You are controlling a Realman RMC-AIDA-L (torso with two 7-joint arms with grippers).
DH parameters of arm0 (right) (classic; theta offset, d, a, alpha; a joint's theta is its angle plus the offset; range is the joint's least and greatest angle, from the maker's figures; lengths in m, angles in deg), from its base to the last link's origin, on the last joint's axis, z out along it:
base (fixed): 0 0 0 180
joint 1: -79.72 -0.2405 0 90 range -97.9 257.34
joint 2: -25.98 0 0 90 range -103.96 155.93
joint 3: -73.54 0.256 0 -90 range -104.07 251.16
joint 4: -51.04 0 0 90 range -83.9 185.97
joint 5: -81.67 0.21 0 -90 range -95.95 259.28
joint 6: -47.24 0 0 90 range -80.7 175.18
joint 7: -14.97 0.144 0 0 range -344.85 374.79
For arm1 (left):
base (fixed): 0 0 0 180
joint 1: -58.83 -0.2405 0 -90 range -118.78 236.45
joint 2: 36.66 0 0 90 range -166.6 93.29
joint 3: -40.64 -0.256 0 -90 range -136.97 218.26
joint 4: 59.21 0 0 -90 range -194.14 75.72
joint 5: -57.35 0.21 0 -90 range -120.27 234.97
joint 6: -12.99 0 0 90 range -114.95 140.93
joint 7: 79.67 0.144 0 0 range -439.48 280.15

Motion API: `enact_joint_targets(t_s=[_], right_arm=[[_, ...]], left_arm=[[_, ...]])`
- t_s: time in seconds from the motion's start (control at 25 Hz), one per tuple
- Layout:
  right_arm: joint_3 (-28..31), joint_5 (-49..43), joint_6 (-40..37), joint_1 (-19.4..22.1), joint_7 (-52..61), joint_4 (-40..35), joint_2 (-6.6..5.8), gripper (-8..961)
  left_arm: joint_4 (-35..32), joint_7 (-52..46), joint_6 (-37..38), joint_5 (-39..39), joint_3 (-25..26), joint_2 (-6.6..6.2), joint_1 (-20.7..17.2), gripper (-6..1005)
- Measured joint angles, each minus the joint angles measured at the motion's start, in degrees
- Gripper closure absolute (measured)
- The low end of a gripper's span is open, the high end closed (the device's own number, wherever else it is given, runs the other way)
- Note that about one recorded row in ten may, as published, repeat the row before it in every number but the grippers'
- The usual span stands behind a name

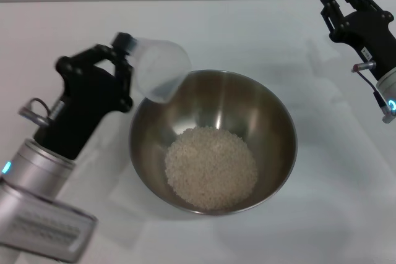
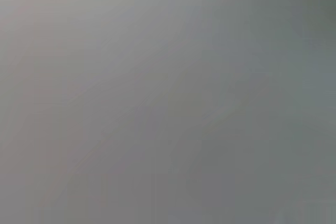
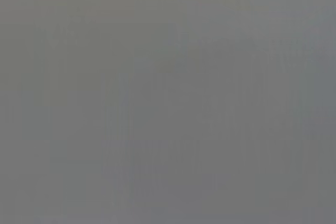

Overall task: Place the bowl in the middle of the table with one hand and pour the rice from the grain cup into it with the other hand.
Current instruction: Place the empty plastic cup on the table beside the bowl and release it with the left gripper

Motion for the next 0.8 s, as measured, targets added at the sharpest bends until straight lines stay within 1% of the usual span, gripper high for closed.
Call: enact_joint_targets(t_s=[0.16, 0.28, 0.36, 0.4, 0.52, 0.68, 0.8], right_arm=[[0.1, 0.0, 0.0, 0.3, 0.8, -0.1, 0.09, 520], [0.1, 0.0, 0.0, 0.4, 1.6, -0.1, 0.1, 521], [0.1, 0.1, 0.0, 0.4, 2.1, -0.1, 0.11, 521], [0.1, 0.1, 0.0, 0.5, 2.1, -0.1, 0.12, 521], [0.0, 0.1, 0.0, 0.6, 2.2, -0.1, 0.19, 521], [0.0, 0.1, -0.3, 0.9, 2.2, -0.2, 0.28, 521], [0.0, 0.1, -0.3, 1.0, 2.2, -0.2, 0.3, 520]], left_arm=[[0.2, -11.8, -4.0, -3.3, 2.6, -0.04, -0.1, 979], [0.2, -20.4, -8.5, -8.9, 3.3, -0.05, 0.2, 980], [0.1, -21.4, -9.4, -9.8, 3.4, -0.04, 0.3, 980], [0.0, -25.8, -13.2, -13.7, 3.7, 0.0, 0.7, 980], [0.0, -30.6, -16.7, -16.1, 3.7, 0.06, 0.9, 980], [-0.1, -36.1, -20.7, -17.8, 3.8, 0.03, 0.9, 979], [0.0, -36.7, -22.3, -17.9, 3.8, 0.01, 0.8, 979]])
